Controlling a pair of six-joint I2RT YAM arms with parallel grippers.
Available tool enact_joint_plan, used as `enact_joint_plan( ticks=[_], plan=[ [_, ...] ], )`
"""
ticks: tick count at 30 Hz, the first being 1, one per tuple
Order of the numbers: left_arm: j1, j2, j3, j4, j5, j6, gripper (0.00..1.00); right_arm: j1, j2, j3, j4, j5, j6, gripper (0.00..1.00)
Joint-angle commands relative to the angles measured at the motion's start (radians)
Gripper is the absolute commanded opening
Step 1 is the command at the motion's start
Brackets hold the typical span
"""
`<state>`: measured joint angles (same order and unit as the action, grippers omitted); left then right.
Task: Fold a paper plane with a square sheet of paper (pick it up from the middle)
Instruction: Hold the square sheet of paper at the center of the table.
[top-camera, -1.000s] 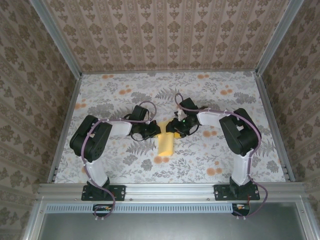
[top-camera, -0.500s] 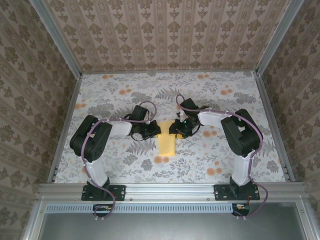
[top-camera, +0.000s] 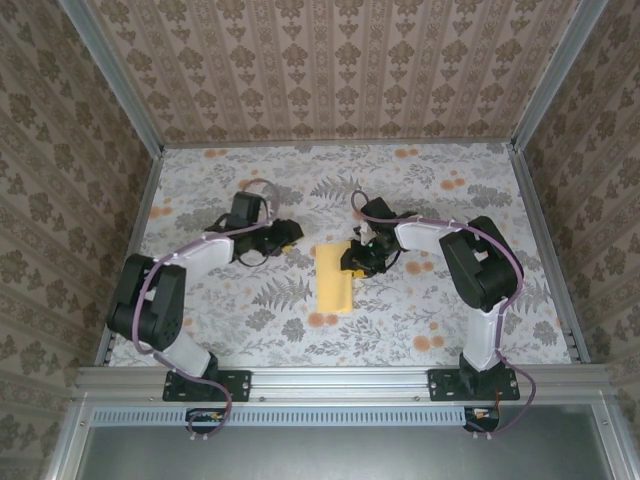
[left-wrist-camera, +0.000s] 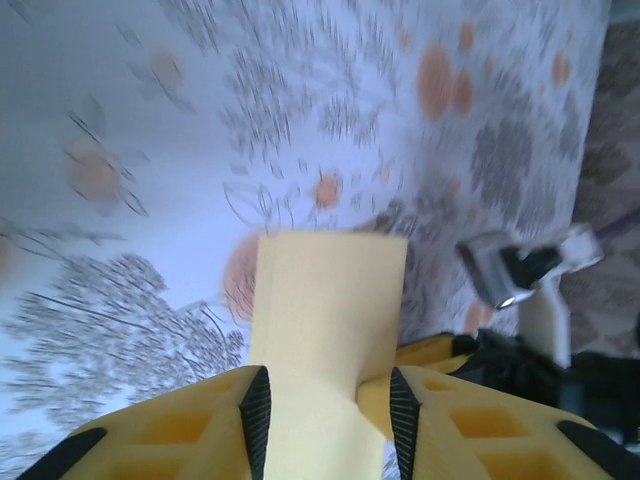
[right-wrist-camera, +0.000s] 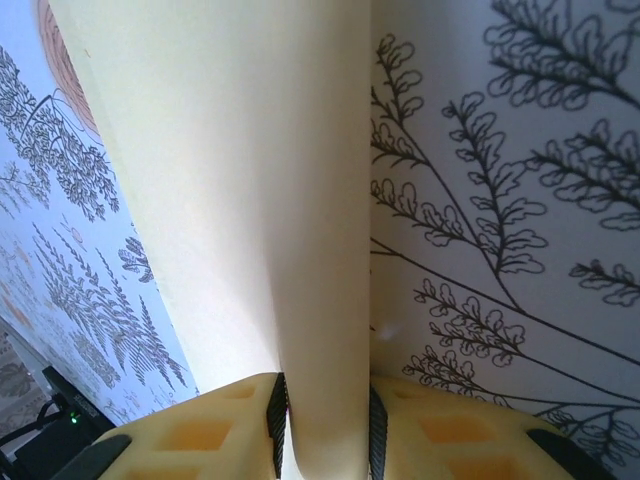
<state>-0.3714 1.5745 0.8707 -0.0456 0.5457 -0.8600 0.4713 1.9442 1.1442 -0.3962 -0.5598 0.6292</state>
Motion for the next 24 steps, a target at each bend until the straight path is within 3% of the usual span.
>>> enact_joint_plan(
  ticks=[1,9,24],
  plan=[
    [0.038,-0.041,-0.031,-0.089,-0.015,0.036,0.42,0.029,0.095,-0.015,-0.049,0.120,-0.034,0.33],
    [0.051,-0.034,-0.044,-0.116,-0.003,0.069,0.46,0.046,0.142,0.013,-0.087,0.163,-0.061,0.34],
    [-0.058,0.081,0.023,-0.101,0.018,0.076,0.47,0.062,0.185,0.042,-0.124,0.200,-0.103,0.37]
  ],
)
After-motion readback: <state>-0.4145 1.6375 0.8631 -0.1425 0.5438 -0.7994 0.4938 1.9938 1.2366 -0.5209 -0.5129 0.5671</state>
